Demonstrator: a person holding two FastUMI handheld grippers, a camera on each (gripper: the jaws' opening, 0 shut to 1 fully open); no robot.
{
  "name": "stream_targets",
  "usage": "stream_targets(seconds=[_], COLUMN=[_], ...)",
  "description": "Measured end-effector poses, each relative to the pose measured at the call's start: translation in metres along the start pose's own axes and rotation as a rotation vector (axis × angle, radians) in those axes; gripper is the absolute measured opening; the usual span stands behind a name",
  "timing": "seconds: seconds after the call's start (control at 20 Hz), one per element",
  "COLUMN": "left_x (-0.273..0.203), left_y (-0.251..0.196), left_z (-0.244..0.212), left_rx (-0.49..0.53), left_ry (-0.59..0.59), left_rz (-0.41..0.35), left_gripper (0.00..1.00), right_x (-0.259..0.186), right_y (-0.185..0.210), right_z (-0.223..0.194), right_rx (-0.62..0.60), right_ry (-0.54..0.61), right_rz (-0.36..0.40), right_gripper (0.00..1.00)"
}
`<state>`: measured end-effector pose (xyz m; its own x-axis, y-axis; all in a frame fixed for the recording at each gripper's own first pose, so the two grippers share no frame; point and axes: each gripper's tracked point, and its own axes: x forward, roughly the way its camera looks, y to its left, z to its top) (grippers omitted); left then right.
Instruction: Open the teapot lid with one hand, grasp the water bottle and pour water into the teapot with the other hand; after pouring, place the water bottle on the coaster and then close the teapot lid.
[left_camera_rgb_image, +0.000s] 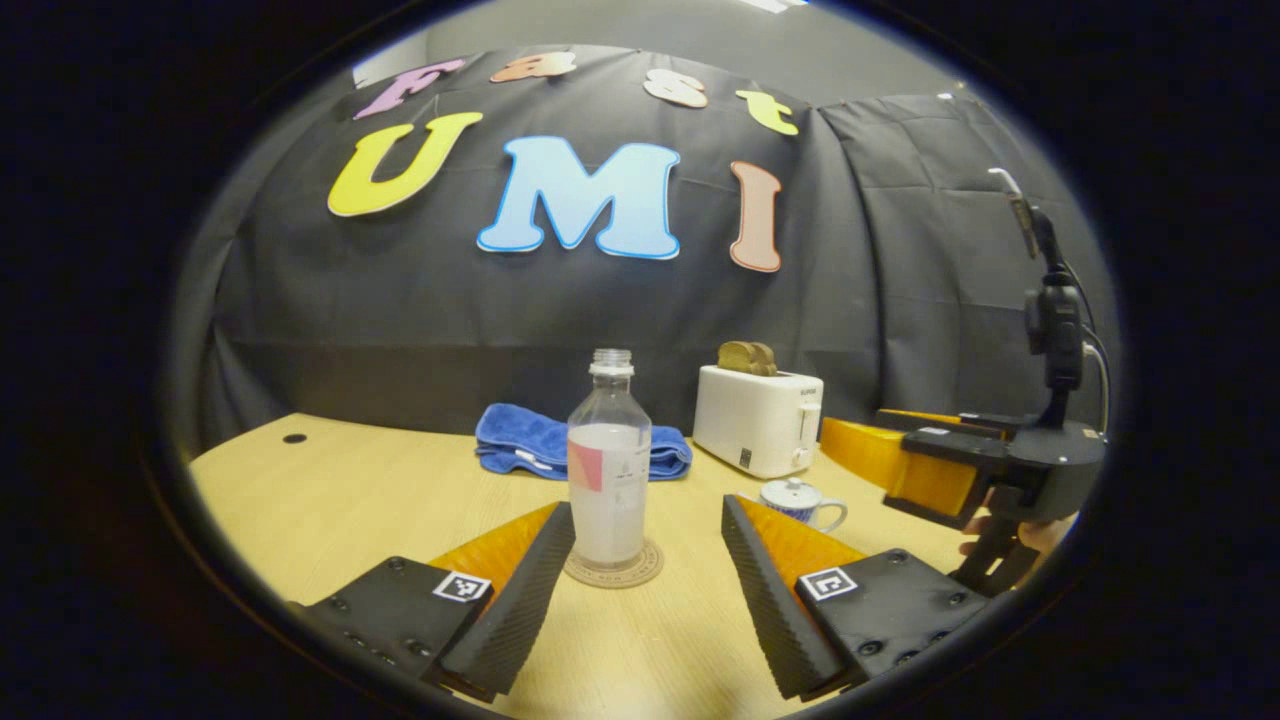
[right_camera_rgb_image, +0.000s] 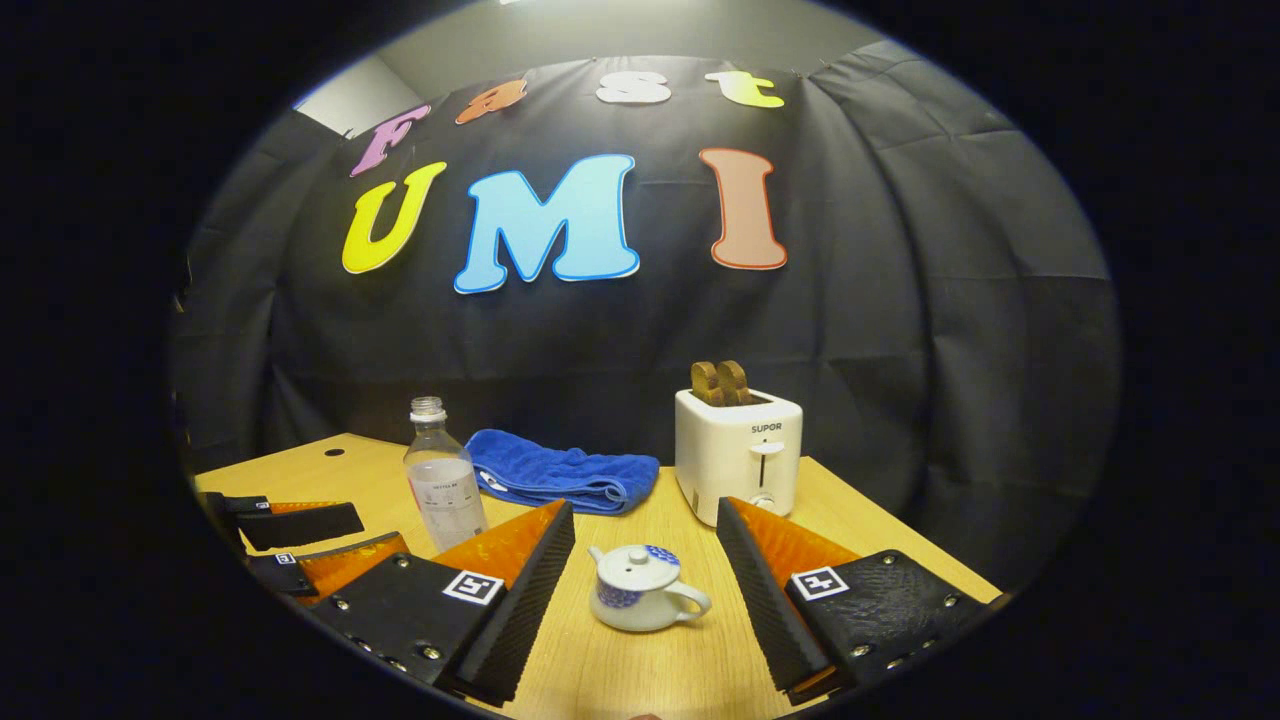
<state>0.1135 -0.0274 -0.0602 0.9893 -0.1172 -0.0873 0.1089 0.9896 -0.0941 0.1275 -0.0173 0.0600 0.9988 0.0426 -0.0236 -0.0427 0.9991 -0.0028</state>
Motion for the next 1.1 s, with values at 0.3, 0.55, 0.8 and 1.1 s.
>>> stream_targets(seconds=[0.3,0.55,0.8,1.1], left_x=[-0.026,-0.056,-0.081,-0.107], left_y=[0.007,-0.012,-0.037,-0.050], left_z=[-0.011,-0.003,0.013,0.019], left_rx=[-0.005,0.029,0.034,0.037], left_ry=[0.009,-0.021,-0.074,-0.096], left_rz=[0.061,0.066,0.049,0.050], left_gripper=[1.00,0.99,0.99,0.99], right_x=[-0.062,-0.102,-0.126,-0.146], right_y=[-0.014,-0.013,-0.019,-0.011], right_z=[0.011,0.000,0.001,-0.005], right_rx=[-0.083,-0.081,-0.091,-0.084], right_ry=[-0.069,-0.065,-0.084,-0.088], right_rz=[-0.052,-0.026,-0.025,0.001], right_gripper=[0.89,0.89,0.89,0.89])
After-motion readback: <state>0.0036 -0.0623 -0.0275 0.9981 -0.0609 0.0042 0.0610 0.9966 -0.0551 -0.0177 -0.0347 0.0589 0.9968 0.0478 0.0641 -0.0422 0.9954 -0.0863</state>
